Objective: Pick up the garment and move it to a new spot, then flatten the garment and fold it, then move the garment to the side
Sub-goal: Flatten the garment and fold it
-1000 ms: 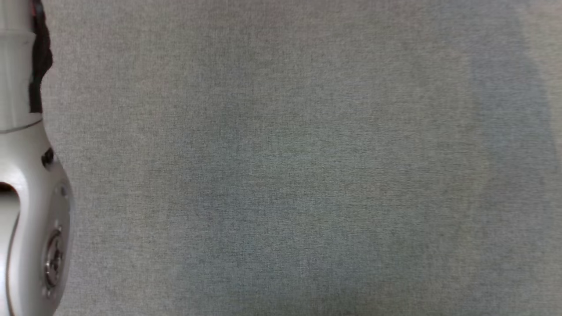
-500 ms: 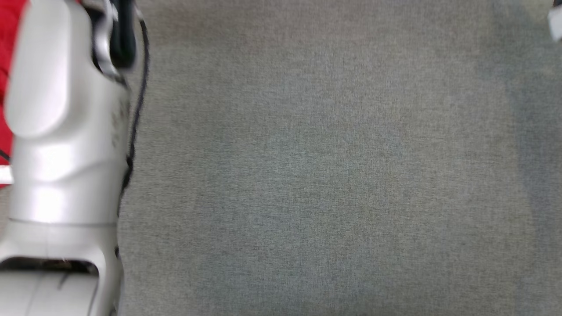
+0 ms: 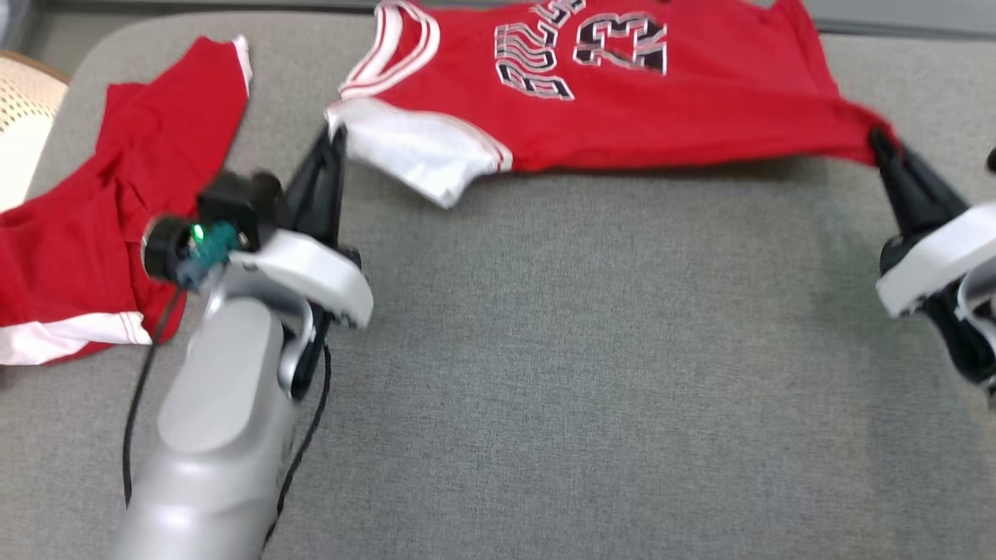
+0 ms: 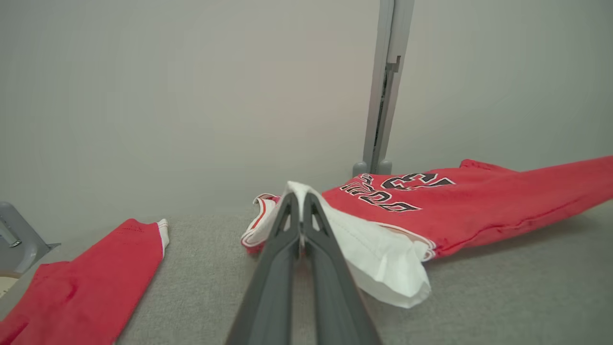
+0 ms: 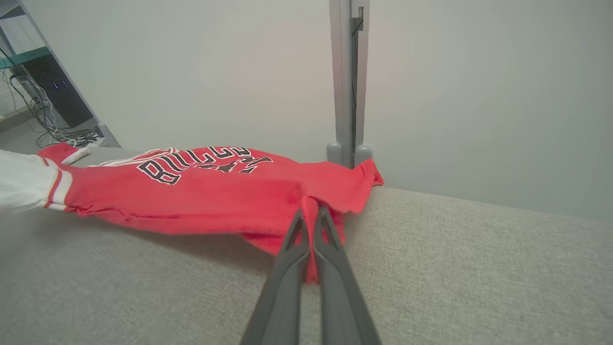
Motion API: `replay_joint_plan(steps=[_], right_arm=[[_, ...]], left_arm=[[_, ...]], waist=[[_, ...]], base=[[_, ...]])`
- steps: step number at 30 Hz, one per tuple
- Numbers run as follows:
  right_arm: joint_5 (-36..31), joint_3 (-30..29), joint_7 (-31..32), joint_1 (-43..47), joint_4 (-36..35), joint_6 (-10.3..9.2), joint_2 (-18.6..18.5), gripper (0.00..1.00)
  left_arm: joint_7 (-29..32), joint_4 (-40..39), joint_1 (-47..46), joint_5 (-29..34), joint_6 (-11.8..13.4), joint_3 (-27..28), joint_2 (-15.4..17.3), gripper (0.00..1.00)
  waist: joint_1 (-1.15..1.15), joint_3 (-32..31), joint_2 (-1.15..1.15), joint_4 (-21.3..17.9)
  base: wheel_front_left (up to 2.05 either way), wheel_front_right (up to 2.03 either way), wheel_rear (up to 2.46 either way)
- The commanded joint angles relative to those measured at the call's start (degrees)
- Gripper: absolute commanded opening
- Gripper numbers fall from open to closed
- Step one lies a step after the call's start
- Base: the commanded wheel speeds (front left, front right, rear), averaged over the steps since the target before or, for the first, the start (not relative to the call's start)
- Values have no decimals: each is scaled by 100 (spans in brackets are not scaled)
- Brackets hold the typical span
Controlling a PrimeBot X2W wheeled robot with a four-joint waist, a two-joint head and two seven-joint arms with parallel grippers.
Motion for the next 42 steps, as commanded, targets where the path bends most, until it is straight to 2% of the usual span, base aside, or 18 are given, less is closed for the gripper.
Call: replay_joint_plan(steps=[1,12,20,27,28,32,42], right_arm=[[65,156,-22,155,65,-2,-34,0],[503,1356,79,695,362,-2,-203,0],[1040,1849,243,1061,372,-2,-410,0],[1558,2118,613,1374,12,-2,-722,0],[1558,2118,613,1374,12,-2,-722,0],[1845,2232,1035,1569,-432,-2,-1061,0],[2660,2320,2400,1958,-1001,-2,-1719,0]], left_arm=[[-11,32,195,86,-31,-61,60,0],[-11,-82,1365,408,-122,-363,329,0],[-11,12,1986,359,-161,-1017,611,0],[356,-392,2467,-559,-166,-1982,1133,0],[356,-392,2467,-559,-166,-1982,1133,0],[679,-906,2686,-1071,-167,-2375,1601,0],[1672,-2455,3119,-2257,-168,-3152,2687,0]], waist=[[0,-300,0,-9],[0,-1141,0,69],[0,-1560,0,103],[0,-1842,0,61],[0,-1842,0,61],[0,-1953,0,33],[0,-2120,0,-127]], base=[[0,0,0],[0,0,0],[0,0,0],[0,0,0],[0,0,0],[0,0,0],[0,0,0]])
